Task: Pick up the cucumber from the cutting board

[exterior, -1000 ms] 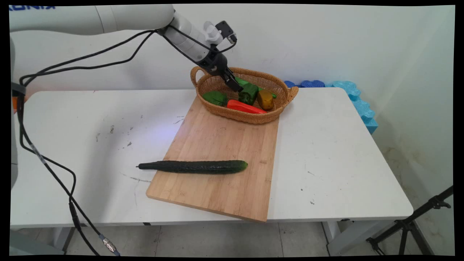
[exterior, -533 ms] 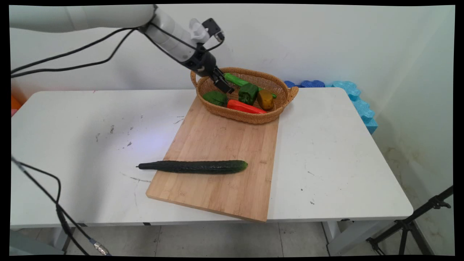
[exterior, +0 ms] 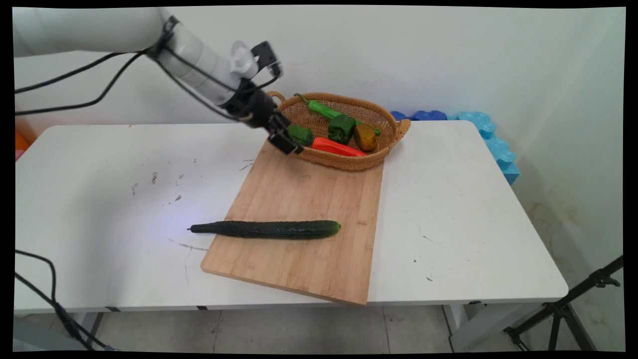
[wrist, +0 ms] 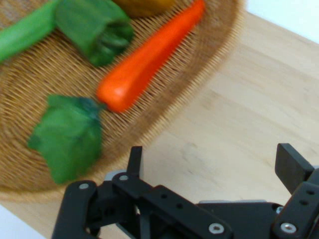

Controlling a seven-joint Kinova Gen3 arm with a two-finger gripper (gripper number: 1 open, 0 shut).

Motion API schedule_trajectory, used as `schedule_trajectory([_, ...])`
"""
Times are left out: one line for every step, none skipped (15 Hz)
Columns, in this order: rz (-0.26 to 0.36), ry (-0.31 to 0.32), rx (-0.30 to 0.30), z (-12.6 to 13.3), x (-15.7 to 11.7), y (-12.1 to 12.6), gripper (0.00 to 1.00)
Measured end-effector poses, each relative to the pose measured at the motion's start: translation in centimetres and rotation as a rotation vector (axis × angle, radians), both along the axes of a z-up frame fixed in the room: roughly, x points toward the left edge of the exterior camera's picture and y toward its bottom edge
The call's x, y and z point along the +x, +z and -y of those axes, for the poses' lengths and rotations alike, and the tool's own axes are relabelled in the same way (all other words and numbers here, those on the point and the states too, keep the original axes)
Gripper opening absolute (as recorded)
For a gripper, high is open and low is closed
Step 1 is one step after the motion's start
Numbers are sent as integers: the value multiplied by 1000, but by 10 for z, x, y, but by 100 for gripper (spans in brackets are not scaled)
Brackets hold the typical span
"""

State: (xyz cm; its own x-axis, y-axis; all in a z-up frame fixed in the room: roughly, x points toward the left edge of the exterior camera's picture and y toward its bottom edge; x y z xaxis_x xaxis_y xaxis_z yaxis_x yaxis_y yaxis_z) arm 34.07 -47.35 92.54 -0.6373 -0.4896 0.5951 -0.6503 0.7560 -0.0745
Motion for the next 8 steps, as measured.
schedule_trajectory([2,-19,11,-12,2,-1,100])
schedule_trajectory([5,-39,21,-22,3,-4,100])
schedule_trajectory([10,-62,31,-33,5,-6,100])
schedule_trajectory([14,-83,41,-43,6,-9,100])
schedule_trajectory([19,-101,51,-50,6,-12,100])
schedule_trajectory([25,-123,62,-58,7,-17,100])
schedule_trajectory([29,-139,71,-64,6,-21,100])
schedule_trajectory([34,-153,80,-68,6,-25,100])
